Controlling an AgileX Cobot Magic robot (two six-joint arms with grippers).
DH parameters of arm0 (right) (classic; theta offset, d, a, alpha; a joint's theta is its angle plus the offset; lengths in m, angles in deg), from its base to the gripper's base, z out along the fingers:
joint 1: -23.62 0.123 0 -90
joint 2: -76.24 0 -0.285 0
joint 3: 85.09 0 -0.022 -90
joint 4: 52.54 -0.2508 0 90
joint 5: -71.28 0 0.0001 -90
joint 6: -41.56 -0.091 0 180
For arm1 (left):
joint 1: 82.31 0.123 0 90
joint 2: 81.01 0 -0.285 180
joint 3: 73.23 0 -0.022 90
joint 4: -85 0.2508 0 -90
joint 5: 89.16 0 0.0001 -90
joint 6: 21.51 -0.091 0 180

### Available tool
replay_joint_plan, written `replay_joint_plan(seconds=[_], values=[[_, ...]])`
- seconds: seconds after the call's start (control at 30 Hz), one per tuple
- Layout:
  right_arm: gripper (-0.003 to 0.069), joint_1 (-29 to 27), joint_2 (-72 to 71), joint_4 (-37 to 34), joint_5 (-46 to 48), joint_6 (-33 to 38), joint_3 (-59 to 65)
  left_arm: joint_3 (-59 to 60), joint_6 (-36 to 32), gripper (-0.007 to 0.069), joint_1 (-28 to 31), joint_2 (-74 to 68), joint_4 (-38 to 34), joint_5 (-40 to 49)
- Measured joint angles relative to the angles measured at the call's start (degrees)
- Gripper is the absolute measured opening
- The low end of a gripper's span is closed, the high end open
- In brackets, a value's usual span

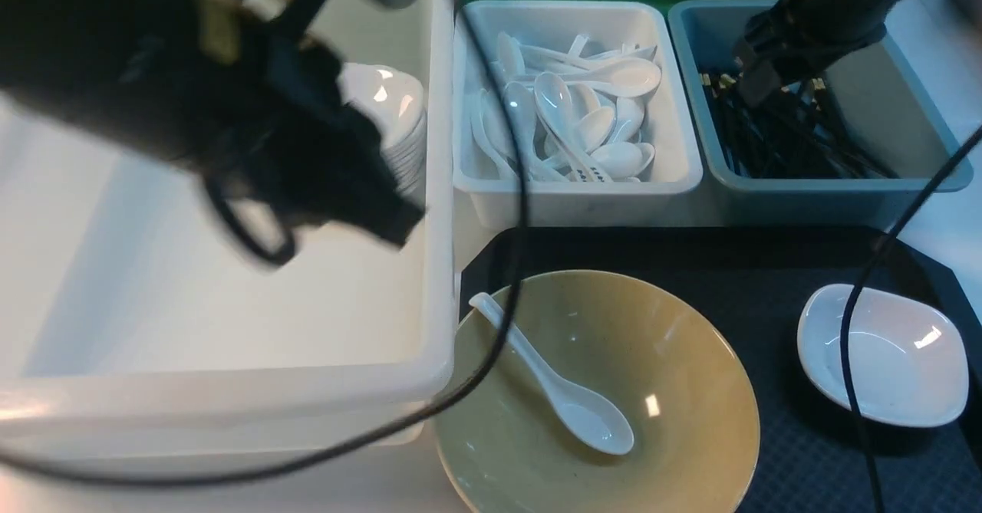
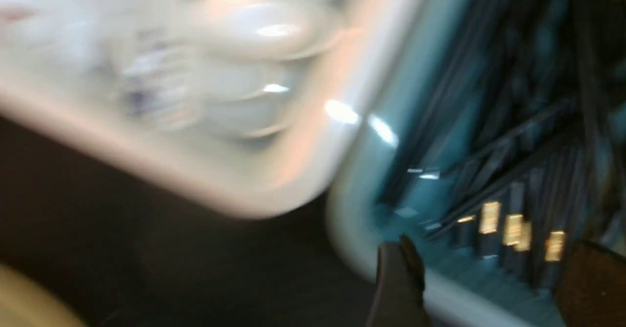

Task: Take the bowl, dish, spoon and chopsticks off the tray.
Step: Use the right arm to put the chopsticks into the small storage box on the right, then use the right arm to grab the soup spoon in the middle

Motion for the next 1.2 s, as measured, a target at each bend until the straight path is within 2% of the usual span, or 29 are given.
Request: replay_joint_plan(seconds=[0.13,0.2,0.23,0.33,0.43,0.6,0.7,1.07,1.2], values=[[0.0454,6.48,-7.74,-3.32,0.24,2.68,8.81,7.99,2.70,-0.0010,0.00,7.57,-0.07,0.16],[0.0454,11.95,-10.99,-4.34,-0.07,3.04,15.41,12.70,3.79,-0.0010,0.00,11.47,-0.07,-1.02],[0.0454,12.37,-11.37,-4.37,-0.17,3.04,15.97,13.41,3.99,-0.0010,0.00,12.00,-0.07,-1.31],[0.0454,19.25,-13.02,-4.57,-6.97,3.27,25.80,18.18,4.90,-0.0010,0.00,14.94,-0.07,-4.47],[0.0454,23.57,-13.07,-4.70,-15.97,3.27,32.12,20.14,5.22,-0.0010,0.00,15.52,-0.11,-5.54],[0.0454,25.96,-10.28,-4.92,-28.61,2.42,37.26,21.12,5.53,-0.0010,0.00,15.57,-0.62,-5.86],[0.0454,26.00,-7.23,-4.92,-32.95,2.35,37.72,21.12,5.53,-0.0010,0.00,15.57,-0.73,-5.97],[0.0451,27.31,-3.76,-8.60,-36.87,5.67,37.73,21.12,5.53,-0.0010,0.00,15.57,-0.92,-7.78],[0.0388,27.87,-2.78,-8.86,-37.72,6.91,37.73,21.12,5.53,-0.0010,0.00,15.57,-0.92,-9.05]])
